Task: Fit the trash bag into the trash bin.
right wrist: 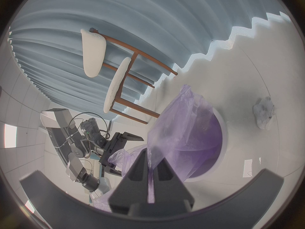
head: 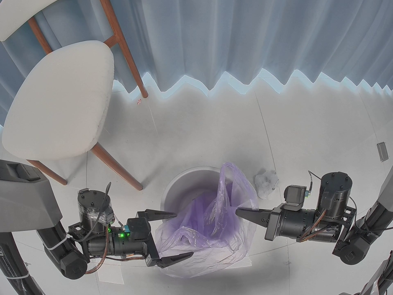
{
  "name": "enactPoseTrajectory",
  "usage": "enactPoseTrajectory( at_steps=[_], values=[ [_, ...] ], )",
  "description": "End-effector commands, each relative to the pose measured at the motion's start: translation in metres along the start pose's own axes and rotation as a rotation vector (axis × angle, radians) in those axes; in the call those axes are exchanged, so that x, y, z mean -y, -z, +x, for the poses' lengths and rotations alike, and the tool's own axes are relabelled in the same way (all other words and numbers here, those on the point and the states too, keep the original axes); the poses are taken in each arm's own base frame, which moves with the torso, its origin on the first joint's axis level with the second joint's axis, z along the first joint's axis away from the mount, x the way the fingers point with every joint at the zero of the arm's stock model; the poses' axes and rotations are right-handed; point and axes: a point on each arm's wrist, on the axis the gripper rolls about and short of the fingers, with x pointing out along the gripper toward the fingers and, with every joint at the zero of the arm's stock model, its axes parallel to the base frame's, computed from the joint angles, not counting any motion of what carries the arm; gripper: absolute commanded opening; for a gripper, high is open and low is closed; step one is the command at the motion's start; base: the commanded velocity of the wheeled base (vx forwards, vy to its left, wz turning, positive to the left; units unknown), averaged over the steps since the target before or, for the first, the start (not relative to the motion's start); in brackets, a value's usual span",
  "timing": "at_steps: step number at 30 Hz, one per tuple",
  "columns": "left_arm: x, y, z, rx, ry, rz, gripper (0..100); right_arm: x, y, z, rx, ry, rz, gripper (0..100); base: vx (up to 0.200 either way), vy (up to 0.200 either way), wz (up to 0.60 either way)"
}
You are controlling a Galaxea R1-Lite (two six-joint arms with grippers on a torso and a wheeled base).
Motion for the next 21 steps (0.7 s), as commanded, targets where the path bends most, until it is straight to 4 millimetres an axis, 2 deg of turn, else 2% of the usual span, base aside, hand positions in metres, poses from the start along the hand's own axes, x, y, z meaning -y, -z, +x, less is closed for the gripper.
enactPoseTrajectory(
  at_steps=[1, 3, 4, 8, 11, 14, 17, 21],
  values=[
    [0.001, 0.008, 0.004, -0.024, 0.01, -0.016, 100, 0.0, 0.001, 0.0, -0.003, 0.001, 0.001, 0, 0.0, 0.0, 0.0],
    [0.0, 0.009, 0.006, -0.03, 0.006, -0.02, 100, 0.0, 0.001, 0.0, -0.004, 0.001, 0.002, 0, 0.0, 0.0, 0.0],
    [-0.001, 0.01, 0.008, -0.029, 0.003, -0.02, 0, 0.0, 0.001, 0.0, -0.006, 0.001, 0.004, 0, 0.0, 0.0, 0.0],
    [-0.008, 0.004, 0.013, -0.014, -0.049, -0.044, 0, 0.0, 0.001, 0.0, -0.005, 0.002, 0.006, 0, 0.0, 0.0, 0.0],
    [-0.008, -0.007, 0.018, 0.012, -0.12, -0.199, 0, 0.0, 0.0, -0.001, -0.001, -0.002, 0.005, 0, 0.0, 0.0, 0.0],
    [-0.007, -0.018, 0.013, 0.073, -0.174, -0.31, 0, -0.001, -0.002, -0.001, 0.01, -0.006, 0.003, 0, 0.0, 0.0, 0.0],
    [-0.008, -0.038, -0.003, 0.228, -0.297, -0.551, 0, 0.005, -0.017, 0.0, 0.064, 0.003, 0.0, 0, 0.0, 0.0, 0.0],
    [-0.006, -0.051, -0.021, 0.338, -0.429, -0.812, 0, 0.004, -0.044, 0.009, 0.147, -0.024, 0.022, 0, 0.0, 0.0, 0.0]
  ],
)
